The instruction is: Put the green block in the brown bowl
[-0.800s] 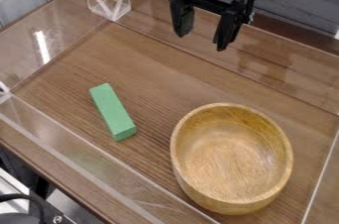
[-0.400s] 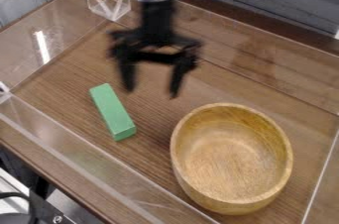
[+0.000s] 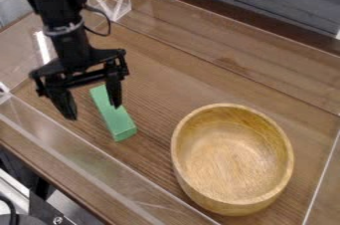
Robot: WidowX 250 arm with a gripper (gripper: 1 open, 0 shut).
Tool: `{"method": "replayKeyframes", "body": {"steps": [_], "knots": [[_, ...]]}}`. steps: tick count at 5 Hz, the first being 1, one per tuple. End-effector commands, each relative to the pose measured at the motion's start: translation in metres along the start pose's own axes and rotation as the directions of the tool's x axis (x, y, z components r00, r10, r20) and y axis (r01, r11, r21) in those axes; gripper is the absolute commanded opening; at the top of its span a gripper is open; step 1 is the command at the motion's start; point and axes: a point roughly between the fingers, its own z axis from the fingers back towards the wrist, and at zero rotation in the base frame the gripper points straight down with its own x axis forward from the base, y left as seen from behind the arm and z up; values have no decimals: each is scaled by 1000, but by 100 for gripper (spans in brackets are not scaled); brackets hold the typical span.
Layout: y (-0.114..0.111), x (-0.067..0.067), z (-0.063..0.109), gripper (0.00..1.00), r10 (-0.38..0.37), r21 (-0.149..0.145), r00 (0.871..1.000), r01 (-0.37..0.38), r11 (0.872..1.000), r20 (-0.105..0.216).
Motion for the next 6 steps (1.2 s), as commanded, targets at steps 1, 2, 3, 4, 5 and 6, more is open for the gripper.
{"method": "replayKeyframes", "body": {"steps": [1, 2, 3, 4, 5, 6], "knots": [[-8, 8, -2, 100, 71, -35, 997, -70, 997, 27], [-13, 11, -8, 100, 97, -43, 995, -96, 994, 22], [-18, 15, -14, 100, 110, -48, 994, -110, 993, 17], [-23, 17, -18, 100, 119, -51, 993, -119, 992, 13], [-26, 19, -19, 100, 124, -50, 992, -124, 991, 9], [-29, 19, -21, 100, 127, -48, 992, -127, 991, 5]]}}
